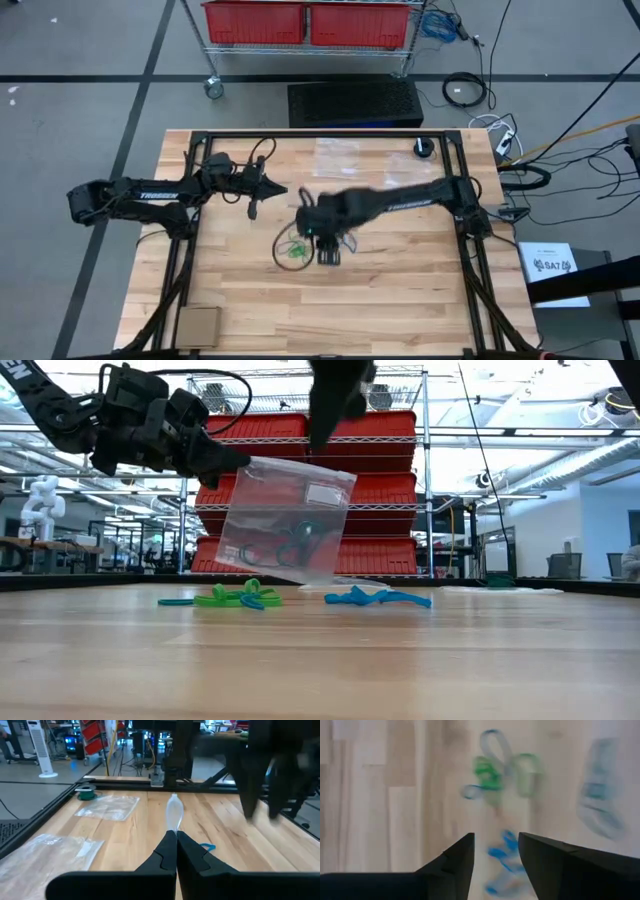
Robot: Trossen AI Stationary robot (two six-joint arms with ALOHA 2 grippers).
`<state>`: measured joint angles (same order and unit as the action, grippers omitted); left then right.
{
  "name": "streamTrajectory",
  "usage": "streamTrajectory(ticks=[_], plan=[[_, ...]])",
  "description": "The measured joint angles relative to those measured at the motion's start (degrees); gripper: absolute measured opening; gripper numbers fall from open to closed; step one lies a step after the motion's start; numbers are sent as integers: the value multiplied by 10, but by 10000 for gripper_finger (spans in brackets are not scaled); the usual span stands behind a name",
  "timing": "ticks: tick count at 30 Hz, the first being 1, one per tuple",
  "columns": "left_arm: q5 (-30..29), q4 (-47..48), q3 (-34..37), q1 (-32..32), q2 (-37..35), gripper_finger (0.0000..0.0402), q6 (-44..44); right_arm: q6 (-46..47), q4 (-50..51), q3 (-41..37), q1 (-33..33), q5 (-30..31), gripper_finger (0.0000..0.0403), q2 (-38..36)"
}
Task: Sort rubber bands
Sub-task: Put the dark blue rubber band into the left zip lock bag
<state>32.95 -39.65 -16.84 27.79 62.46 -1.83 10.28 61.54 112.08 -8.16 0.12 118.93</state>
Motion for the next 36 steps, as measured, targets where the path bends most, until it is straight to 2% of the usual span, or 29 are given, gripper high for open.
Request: streamTrajectory(ticks=[4,6,10,18,24,36], plan=[[0,-4,0,5,-7,1,0,29,-214,-117,6,-76,146,0],[0,-3,0,10,-14,1,0,40,-297,-152,12,-72,146,0],[1,16,0,19,-29,1,0,50,-381,-186,29,-61,146,10],[2,31,0,26,-30,1,-1,71,-401,-188,48,-56,146,74],[2,31,0,26,-30,1,-1,71,-406,-187,50,-49,144,78],[2,31,1,26,-30,1,-1,71,-417,-186,51,-32,114,110]])
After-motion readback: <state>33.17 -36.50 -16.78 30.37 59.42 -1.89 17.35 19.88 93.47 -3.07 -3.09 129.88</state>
